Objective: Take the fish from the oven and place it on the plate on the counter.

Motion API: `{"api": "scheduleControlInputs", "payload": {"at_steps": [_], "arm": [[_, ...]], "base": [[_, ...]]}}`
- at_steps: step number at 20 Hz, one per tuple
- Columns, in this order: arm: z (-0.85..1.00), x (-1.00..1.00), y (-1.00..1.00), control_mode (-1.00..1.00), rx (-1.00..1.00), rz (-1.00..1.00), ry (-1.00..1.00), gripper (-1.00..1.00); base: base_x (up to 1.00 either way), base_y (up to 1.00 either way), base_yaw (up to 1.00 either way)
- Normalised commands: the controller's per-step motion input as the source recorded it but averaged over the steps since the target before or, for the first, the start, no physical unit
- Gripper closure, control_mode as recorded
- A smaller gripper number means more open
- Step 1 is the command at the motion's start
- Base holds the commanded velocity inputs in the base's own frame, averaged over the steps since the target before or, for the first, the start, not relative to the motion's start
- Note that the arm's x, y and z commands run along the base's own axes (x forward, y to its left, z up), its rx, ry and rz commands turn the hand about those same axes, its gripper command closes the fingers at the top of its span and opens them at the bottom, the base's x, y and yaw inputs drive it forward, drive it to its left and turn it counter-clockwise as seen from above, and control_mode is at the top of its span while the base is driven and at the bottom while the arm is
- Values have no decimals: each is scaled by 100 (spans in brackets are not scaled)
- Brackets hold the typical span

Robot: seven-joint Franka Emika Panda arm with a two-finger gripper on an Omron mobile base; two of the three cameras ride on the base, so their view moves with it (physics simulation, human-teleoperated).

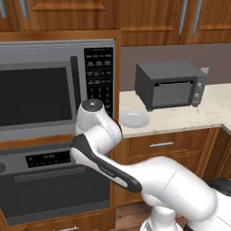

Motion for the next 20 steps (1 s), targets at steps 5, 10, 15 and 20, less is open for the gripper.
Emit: {"api": "scheduleControlInputs", "payload": {"at_steps": [5, 10, 15, 20], "arm": [[-73, 0, 48, -100, -3, 0, -30, -100], [-76, 0, 65, -100, -5, 0, -24, -100], [-17, 0, 86, -100, -26, 0, -20, -100], [-15, 0, 60, -100, -21, 0, -14, -100]], "base": [[0, 0, 0], [0, 0, 0], [0, 0, 0], [0, 0, 0]]}}
